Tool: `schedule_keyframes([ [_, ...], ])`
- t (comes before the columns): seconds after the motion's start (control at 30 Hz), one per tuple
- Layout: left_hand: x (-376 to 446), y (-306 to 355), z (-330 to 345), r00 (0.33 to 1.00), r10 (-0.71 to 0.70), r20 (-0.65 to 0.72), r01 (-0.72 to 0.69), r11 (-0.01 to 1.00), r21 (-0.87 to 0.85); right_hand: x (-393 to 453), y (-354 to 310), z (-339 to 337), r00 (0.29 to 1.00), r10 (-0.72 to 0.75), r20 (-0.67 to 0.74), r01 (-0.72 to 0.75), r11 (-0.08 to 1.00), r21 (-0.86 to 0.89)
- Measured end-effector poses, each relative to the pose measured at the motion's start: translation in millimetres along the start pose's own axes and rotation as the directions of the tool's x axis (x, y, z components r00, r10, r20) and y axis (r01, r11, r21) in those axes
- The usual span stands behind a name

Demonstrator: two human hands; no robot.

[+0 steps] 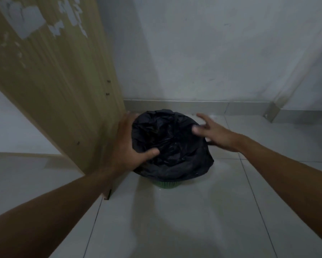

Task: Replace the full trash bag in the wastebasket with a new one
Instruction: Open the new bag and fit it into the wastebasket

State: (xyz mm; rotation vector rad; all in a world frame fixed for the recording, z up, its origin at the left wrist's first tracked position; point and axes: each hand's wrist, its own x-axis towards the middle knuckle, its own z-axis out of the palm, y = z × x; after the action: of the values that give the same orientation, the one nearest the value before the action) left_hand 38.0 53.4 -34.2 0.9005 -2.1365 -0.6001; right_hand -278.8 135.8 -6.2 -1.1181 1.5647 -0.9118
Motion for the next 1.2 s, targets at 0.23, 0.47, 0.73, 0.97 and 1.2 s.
schedule_keyframes([
  [0.23,-37,1,33,0.976,-0.189,0.106,0.204,0.965,-0.163,-13,21,10,0.957,0.106,0.271,-0.094,0.994,-0.055],
  [0.47,-42,-24,24,0.965,-0.094,0.243,0.084,0.995,0.05,-10,23,5,0.974,0.053,0.222,-0.013,0.984,-0.178],
  [0.73,31,0,-11,0.959,-0.283,-0.027,0.279,0.956,-0.092,25,-34,-7,0.992,-0.084,-0.089,0.073,0.99,-0.121],
  [0.97,99,2,42,0.891,-0.378,0.251,0.376,0.925,0.055,89,-35,34,0.975,-0.164,-0.152,0.079,0.889,-0.451],
  [1.2,98,-33,42,0.822,-0.49,0.291,0.519,0.854,-0.029,93,-21,35,0.986,-0.119,-0.113,0.042,0.85,-0.525],
])
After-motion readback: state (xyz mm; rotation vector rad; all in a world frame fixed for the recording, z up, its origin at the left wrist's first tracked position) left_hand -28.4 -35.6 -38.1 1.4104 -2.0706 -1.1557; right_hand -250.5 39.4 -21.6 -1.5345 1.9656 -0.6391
